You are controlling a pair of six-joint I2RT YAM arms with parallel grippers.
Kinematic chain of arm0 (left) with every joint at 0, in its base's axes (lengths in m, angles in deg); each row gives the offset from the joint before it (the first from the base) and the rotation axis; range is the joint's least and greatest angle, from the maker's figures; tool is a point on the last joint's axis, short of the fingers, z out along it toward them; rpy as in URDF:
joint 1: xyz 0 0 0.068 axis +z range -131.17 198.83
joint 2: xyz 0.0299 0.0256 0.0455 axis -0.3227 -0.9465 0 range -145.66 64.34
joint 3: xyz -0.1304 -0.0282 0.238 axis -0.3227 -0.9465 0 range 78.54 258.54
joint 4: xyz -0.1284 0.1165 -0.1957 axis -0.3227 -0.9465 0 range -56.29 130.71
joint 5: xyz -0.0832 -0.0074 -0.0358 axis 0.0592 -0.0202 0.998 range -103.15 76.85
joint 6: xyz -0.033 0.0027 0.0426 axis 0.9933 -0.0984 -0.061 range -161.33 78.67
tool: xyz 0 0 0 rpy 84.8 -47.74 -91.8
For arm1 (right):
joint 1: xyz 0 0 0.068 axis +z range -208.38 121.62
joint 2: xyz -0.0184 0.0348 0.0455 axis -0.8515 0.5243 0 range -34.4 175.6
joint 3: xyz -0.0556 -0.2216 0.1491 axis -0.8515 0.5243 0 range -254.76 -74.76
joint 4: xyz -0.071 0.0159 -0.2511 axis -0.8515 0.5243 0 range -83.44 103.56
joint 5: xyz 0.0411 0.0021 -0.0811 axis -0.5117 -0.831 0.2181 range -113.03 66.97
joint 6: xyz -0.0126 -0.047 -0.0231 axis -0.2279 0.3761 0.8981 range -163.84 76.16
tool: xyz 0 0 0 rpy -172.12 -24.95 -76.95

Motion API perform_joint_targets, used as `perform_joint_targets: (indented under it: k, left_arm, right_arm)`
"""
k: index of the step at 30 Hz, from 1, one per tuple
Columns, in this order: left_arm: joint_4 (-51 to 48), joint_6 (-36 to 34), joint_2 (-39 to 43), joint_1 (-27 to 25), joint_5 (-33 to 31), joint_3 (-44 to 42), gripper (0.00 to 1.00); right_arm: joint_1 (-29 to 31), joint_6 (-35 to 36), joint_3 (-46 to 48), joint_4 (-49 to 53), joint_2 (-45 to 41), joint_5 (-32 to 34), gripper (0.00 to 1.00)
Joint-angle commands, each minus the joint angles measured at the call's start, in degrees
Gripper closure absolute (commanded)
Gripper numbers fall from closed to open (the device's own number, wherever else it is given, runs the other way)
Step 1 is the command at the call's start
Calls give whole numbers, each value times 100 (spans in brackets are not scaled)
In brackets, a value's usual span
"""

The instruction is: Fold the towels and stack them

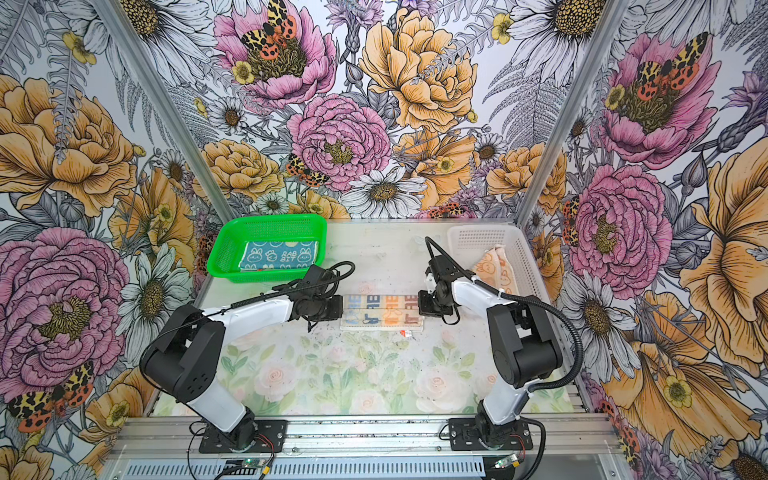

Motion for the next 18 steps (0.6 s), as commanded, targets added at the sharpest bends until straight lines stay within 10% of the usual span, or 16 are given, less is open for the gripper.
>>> perform_joint_targets:
  k: [1, 6, 18]
  left_arm:
    - [41, 16, 171, -110, 52, 169, 81]
    - [-193, -61, 324, -219, -37, 451, 46]
    - [-186, 278, 359, -334, 318, 821, 6]
  right_arm:
    - [8, -50, -28, -44, -187, 96, 73]
    - [14, -119, -37, 9, -560, 23, 52]
    - [80, -418, -217, -14, -785, -478, 21]
